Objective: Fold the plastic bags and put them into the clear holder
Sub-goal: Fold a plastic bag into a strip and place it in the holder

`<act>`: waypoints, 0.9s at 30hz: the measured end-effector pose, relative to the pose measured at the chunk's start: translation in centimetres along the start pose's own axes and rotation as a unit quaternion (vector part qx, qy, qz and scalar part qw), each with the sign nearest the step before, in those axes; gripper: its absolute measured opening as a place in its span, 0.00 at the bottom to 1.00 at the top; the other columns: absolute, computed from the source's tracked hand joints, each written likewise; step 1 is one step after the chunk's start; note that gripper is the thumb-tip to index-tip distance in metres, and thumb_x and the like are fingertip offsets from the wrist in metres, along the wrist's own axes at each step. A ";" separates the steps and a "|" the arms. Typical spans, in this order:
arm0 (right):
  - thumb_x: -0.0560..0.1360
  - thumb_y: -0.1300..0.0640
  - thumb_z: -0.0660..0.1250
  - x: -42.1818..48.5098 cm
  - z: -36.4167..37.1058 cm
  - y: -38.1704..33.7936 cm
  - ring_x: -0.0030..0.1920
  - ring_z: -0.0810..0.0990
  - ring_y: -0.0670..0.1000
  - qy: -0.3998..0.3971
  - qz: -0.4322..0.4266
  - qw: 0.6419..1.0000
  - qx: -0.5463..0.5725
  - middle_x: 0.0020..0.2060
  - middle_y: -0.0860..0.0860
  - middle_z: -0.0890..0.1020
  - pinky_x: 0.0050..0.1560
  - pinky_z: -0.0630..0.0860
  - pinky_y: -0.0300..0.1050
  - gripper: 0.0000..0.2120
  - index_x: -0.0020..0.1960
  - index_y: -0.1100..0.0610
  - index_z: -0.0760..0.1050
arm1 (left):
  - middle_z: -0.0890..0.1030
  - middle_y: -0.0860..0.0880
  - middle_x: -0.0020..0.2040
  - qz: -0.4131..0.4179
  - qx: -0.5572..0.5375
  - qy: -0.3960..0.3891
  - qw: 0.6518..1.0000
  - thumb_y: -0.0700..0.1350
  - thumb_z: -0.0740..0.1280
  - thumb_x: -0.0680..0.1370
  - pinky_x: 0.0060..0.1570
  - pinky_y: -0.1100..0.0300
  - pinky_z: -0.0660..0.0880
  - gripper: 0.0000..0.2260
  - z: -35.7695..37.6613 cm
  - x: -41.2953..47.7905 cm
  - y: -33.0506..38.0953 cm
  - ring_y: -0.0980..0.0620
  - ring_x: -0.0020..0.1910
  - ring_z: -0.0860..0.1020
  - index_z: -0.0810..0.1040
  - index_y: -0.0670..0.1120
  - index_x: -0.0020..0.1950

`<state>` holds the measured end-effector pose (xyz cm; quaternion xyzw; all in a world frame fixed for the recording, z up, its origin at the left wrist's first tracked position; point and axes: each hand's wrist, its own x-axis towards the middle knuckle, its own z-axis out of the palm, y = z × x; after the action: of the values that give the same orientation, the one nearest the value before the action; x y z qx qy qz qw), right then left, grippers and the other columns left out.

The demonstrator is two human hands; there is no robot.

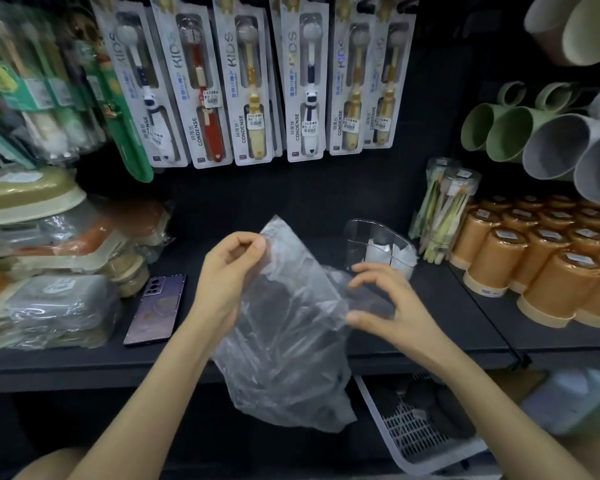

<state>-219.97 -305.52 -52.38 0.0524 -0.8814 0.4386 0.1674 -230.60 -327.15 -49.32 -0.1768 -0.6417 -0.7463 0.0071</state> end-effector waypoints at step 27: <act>0.70 0.59 0.75 9.0 -0.1 4.2 0.36 0.75 0.52 -0.052 0.178 0.973 0.139 0.35 0.58 0.81 0.34 0.70 0.39 0.03 0.41 0.57 0.82 | 0.71 0.49 0.29 -0.104 0.057 0.164 0.979 0.44 0.68 0.78 0.26 0.65 0.69 0.12 -6.5 6.7 -5.5 0.55 0.25 0.69 0.73 0.43 0.36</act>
<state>-229.34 -302.39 -52.40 -0.0596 -0.8147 0.5759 0.0313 -239.83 -330.96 -53.50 0.0171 -0.6883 -0.7239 0.0446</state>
